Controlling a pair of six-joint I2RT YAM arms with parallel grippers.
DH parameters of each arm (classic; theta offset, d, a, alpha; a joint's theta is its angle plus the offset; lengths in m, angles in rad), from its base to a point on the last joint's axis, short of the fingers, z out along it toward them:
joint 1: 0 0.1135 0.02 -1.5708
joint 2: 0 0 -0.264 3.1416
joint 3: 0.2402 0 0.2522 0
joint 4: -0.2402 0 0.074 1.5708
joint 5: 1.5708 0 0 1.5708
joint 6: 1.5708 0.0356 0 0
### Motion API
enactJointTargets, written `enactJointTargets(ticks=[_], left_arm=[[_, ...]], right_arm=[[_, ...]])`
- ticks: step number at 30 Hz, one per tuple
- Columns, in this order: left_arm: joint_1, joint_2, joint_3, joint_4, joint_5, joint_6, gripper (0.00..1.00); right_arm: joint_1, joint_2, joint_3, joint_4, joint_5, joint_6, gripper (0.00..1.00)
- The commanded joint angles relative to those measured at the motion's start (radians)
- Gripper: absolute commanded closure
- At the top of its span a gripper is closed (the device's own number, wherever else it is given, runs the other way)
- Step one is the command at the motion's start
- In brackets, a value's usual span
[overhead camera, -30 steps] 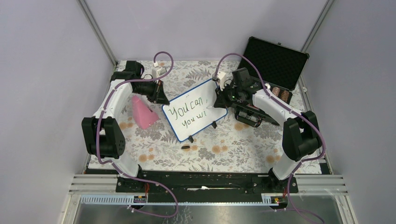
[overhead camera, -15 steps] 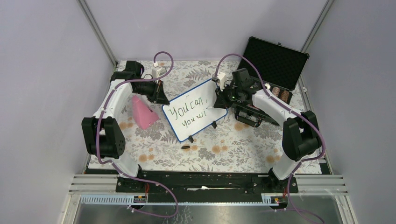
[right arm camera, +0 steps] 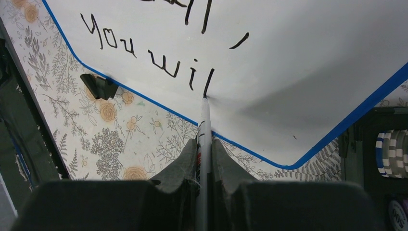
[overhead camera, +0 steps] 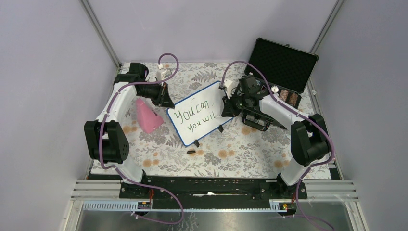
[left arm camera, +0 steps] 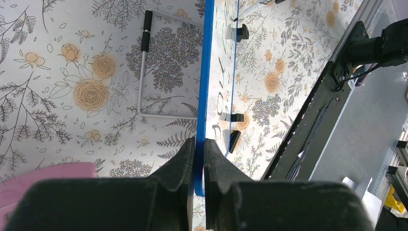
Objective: Write a sentence on the whiteboard
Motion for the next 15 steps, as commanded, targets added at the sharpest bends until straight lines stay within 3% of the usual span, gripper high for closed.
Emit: enactJointTargets(ticks=[1, 15], left_arm=[[-0.01, -0.008, 0.006, 0.032, -0.058, 0.016, 1.0], [-0.01, -0.012, 0.006, 0.032, -0.055, 0.014, 1.0]], right_arm=[[-0.002, -0.015, -0.017, 0.025, 0.029, -0.032, 1.0], [-0.008, -0.048, 0.024, 0.001, 0.099, -0.059, 1.0]])
